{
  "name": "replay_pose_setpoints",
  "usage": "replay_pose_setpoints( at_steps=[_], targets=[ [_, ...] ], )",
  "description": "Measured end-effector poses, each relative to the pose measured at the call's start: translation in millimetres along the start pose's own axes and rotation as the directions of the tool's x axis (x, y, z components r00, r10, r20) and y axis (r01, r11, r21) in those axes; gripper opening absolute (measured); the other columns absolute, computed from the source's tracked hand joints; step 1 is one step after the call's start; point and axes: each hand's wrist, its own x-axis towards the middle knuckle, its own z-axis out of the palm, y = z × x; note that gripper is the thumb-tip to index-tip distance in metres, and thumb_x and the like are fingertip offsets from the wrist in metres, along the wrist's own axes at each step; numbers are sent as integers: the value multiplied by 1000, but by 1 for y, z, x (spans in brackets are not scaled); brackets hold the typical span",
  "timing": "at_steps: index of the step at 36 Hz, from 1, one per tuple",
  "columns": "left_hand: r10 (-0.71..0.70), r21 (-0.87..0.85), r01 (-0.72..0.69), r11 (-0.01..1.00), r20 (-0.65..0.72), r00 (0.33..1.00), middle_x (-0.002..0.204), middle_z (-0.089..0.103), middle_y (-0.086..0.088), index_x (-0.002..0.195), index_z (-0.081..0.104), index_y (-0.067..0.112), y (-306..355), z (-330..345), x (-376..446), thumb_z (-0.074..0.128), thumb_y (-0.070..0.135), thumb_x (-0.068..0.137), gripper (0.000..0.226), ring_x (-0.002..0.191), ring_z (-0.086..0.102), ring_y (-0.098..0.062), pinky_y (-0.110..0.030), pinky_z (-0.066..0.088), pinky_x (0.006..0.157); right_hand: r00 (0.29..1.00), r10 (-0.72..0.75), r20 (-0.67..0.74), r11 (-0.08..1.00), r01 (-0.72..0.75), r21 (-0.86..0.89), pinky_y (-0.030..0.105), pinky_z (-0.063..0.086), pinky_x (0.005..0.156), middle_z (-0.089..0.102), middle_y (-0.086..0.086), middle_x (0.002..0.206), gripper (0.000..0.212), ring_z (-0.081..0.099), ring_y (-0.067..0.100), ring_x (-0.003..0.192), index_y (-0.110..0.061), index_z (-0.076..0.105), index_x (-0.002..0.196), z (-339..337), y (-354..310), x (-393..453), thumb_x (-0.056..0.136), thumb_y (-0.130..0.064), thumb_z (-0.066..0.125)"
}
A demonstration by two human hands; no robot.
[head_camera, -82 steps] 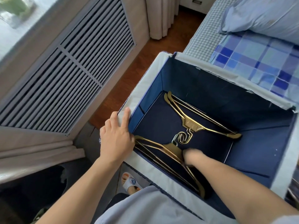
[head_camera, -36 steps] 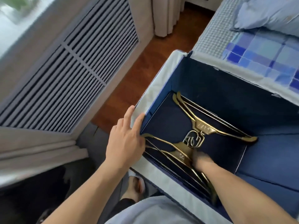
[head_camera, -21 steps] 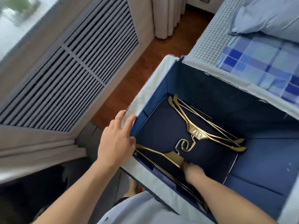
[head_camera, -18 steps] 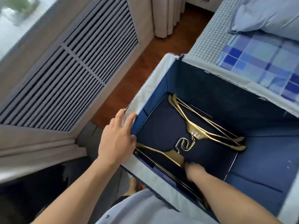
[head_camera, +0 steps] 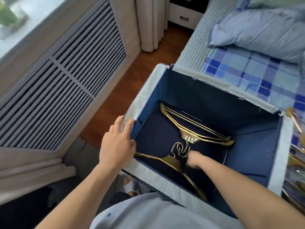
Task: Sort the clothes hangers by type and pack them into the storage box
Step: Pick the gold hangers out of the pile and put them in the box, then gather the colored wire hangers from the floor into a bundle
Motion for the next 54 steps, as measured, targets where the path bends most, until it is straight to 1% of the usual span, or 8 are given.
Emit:
replay_pose_setpoints(
  at_steps=[7,12,22,32,37,41,46,54],
  targets=[
    [55,-43,-57,997,-32,998,157,34,-20,146,42,23,-11,1,-2,61,27,88,61,133,47,-41,-48,47,101,992,87,-91,836,-24,548,29,56,66,68,10,103,7,68,20,86,-16,64,101,-32,0,-61,95,-20,63],
    [191,-139,-205,969,-105,976,155,33,-25,144,49,14,-9,-11,-3,63,27,91,57,140,33,-45,-55,35,114,957,112,-268,530,171,831,19,50,57,63,5,84,16,61,13,72,-12,64,88,-49,-6,-140,97,-14,51],
    [616,-371,-555,745,64,785,90,70,-2,90,68,19,59,-54,-37,46,19,99,24,85,62,-33,-37,48,73,664,449,-598,279,531,800,32,56,71,67,9,92,9,67,17,76,-20,62,93,-7,-5,-275,97,-13,58],
    [825,-659,-529,534,268,498,90,74,11,102,73,26,159,-47,-129,54,19,96,21,88,69,-9,-29,51,81,446,883,-147,-87,464,881,46,60,78,70,10,88,14,67,22,74,-21,64,88,172,110,-364,96,-12,57],
    [835,-634,-552,542,333,438,93,74,12,104,70,28,195,-27,-154,52,18,98,21,81,68,1,-11,45,67,470,883,-10,-239,466,852,32,52,64,65,13,91,13,59,17,60,-13,61,91,227,151,-370,97,-4,54],
    [800,-643,-498,582,339,496,90,74,8,100,71,24,232,-15,-170,52,13,99,22,76,68,-4,-7,44,59,512,859,-30,-239,452,860,33,58,65,70,14,101,10,69,21,74,-17,65,94,237,186,-357,98,-12,57],
    [742,-705,-352,616,368,561,96,73,4,103,72,22,303,10,-209,52,15,102,20,86,70,-12,-13,50,66,612,783,-112,-163,376,912,35,61,79,69,3,101,10,71,19,89,-22,65,101,236,244,-344,100,-20,55],
    [669,-653,-276,705,485,564,102,72,9,106,70,26,352,35,-240,55,18,103,17,90,71,-10,-29,58,89,710,704,-4,-268,271,924,35,58,74,68,12,106,16,70,24,85,-18,63,98,267,323,-329,101,-12,49]
  ],
)
